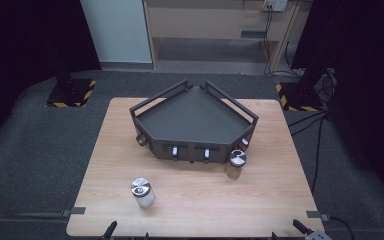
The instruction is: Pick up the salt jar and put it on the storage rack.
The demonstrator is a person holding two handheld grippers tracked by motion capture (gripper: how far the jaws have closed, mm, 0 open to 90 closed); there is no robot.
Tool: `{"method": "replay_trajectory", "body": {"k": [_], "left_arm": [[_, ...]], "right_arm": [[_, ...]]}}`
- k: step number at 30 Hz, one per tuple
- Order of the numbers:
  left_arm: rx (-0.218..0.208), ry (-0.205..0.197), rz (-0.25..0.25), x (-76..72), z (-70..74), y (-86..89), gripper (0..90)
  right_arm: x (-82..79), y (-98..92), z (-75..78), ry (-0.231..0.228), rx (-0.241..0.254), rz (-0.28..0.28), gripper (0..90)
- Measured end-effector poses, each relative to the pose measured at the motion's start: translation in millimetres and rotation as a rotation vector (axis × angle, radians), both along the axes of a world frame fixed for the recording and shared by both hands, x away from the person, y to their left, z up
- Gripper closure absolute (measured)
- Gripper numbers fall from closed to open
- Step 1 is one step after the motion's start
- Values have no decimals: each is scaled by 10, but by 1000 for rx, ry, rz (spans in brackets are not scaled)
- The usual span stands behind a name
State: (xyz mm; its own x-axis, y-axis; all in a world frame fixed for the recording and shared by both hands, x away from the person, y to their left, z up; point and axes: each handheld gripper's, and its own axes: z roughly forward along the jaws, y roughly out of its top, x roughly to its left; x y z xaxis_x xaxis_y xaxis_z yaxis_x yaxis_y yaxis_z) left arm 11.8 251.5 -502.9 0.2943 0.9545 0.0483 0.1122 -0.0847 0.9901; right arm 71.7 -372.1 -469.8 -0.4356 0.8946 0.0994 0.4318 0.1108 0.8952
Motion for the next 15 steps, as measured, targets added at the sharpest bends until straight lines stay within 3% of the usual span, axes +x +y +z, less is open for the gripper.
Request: {"method": "replay_trajectory", "body": {"k": [15], "left_arm": [[2,1,-3,-24,5,12,3]], "right_arm": [[5,-30,-1,-1,-3,-2,92]]}}
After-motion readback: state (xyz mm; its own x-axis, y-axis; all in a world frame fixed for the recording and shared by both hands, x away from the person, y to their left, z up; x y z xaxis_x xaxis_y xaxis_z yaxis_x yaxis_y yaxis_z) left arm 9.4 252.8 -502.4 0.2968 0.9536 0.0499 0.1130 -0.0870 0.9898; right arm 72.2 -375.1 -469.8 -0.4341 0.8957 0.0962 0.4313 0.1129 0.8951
